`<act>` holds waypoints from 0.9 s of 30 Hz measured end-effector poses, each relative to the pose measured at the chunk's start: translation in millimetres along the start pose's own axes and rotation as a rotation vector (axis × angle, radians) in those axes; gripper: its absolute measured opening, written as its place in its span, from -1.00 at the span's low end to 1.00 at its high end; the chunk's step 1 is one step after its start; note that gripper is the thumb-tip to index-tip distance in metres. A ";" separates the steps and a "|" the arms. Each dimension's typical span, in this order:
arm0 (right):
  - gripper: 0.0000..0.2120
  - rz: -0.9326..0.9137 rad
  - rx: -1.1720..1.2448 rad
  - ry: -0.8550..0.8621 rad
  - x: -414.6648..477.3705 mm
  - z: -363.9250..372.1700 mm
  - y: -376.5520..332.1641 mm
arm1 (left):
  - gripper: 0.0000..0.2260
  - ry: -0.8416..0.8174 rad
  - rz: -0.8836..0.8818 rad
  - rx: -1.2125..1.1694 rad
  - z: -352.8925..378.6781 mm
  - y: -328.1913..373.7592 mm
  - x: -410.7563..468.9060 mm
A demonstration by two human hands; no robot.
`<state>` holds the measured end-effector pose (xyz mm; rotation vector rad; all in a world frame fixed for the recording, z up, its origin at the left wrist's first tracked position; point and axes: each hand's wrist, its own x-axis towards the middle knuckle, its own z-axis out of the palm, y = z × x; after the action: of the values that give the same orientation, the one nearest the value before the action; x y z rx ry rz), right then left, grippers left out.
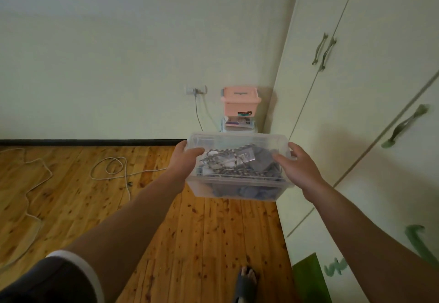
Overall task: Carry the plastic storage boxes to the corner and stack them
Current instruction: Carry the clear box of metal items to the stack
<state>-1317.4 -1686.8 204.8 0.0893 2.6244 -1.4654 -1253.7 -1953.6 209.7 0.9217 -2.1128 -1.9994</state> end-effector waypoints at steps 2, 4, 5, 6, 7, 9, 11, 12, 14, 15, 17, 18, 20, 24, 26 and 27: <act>-0.43 -0.002 -0.013 -0.001 28.2 0.9 -2.8 | -0.43 0.006 -0.001 0.005 10.7 7.1 23.6; -0.43 -0.009 -0.023 -0.001 59.8 2.0 -5.3 | -0.42 0.021 -0.010 0.011 24.1 15.7 49.1; -0.43 -0.017 -0.023 0.001 73.9 2.4 -6.9 | -0.43 0.028 -0.012 0.015 30.4 20.8 60.0; -0.44 -0.023 -0.016 0.001 90.0 2.2 -8.1 | -0.43 0.037 -0.010 0.017 38.0 26.3 72.5; -0.44 -0.026 -0.014 0.001 106.9 1.5 -9.7 | -0.43 0.050 -0.010 0.020 45.6 32.2 85.5; -0.45 -0.035 -0.020 -0.009 134.9 -0.2 -14.3 | -0.43 0.060 -0.029 0.019 57.7 43.4 106.5; -0.44 -0.026 -0.015 -0.025 169.8 -5.1 -19.6 | -0.43 0.078 -0.048 0.023 74.3 57.1 132.2; -0.42 -0.021 -0.017 -0.031 184.2 -8.2 -22.1 | -0.43 0.092 -0.053 0.020 81.7 62.6 143.1; -0.41 -0.026 -0.021 -0.031 210.2 -14.7 -28.2 | -0.43 0.103 -0.049 0.011 95.5 74.2 161.9; -0.42 -0.033 -0.019 -0.030 223.9 -18.4 -30.6 | -0.43 0.107 -0.048 0.009 103.1 79.9 171.8; -0.45 -0.054 -0.015 -0.030 246.5 -23.4 -35.1 | -0.43 0.111 -0.046 0.004 114.9 88.9 188.8; -0.45 -0.055 -0.018 -0.030 257.0 -25.1 -37.5 | -0.43 0.114 -0.045 0.002 120.2 93.1 196.0; -0.45 -0.054 -0.024 -0.029 277.6 -28.0 -41.4 | -0.43 0.124 -0.034 0.000 129.2 100.3 210.9; -0.41 -0.045 -0.014 -0.034 314.3 -31.5 -48.6 | -0.43 0.122 -0.013 0.013 145.2 117.7 240.0; -0.41 -0.039 -0.017 -0.035 333.4 -33.7 -51.9 | -0.43 0.121 -0.013 0.025 153.5 127.2 256.3; -0.40 -0.038 -0.016 -0.038 342.6 -34.5 -53.8 | -0.43 0.118 -0.010 0.025 157.1 131.7 265.0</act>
<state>-1665.7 -1690.4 218.0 0.0096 2.6218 -1.4425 -1588.4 -1947.0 222.5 1.0292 -2.0792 -1.8771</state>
